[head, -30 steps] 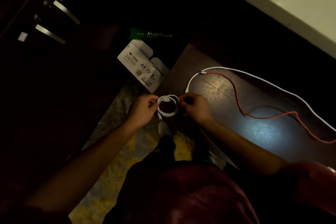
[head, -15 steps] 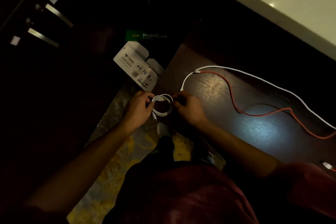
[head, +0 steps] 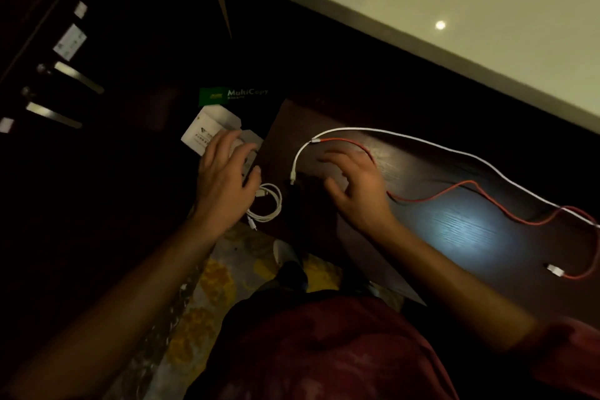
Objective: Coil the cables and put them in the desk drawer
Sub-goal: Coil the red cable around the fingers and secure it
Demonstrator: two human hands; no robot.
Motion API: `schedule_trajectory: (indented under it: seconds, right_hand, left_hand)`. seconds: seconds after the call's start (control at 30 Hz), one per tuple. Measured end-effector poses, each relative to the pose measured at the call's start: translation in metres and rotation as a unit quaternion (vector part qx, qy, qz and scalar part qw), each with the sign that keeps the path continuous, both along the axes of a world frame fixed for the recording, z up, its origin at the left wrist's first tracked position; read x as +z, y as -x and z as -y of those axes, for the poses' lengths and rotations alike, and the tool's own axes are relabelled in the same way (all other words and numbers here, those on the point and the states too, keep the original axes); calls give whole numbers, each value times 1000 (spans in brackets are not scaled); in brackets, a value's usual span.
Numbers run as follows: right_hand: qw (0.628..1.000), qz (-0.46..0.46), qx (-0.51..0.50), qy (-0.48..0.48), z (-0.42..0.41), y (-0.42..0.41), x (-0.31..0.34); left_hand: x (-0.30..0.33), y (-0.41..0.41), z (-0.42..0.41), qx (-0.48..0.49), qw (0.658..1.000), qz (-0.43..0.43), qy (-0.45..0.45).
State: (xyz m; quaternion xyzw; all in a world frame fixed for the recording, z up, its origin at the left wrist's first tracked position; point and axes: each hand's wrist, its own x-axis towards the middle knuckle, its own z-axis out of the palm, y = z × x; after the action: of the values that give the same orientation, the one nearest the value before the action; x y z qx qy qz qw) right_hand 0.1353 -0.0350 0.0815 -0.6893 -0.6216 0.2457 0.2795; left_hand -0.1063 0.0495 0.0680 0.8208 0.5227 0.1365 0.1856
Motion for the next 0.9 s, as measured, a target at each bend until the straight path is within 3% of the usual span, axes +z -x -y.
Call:
schedule_trajectory:
  seconds: [0.1, 0.2, 0.33, 0.53, 0.73, 0.9]
  right_hand:
    - [996, 66, -9, -59, 17, -31, 18]
    - [990, 117, -59, -55, 45, -63, 27]
    - [982, 121, -141, -28, 92, -106, 27]
    - [944, 219, -243, 32, 171, -187, 12]
    - [921, 214, -306, 107, 232, -257, -5]
    - [928, 203, -281, 137, 253, -303, -20]
  left_hand:
    - [15, -23, -2, -40, 998, -2, -38]
    - [25, -55, -1, -89, 994, -8, -58]
    - [27, -102, 4, -135, 990, -2, -52]
    - [22, -180, 31, -216, 972, -15, -86]
    - [12, -248, 69, -248, 963, -27, -99]
    - [-5, -294, 101, -243, 965, -83, -55]
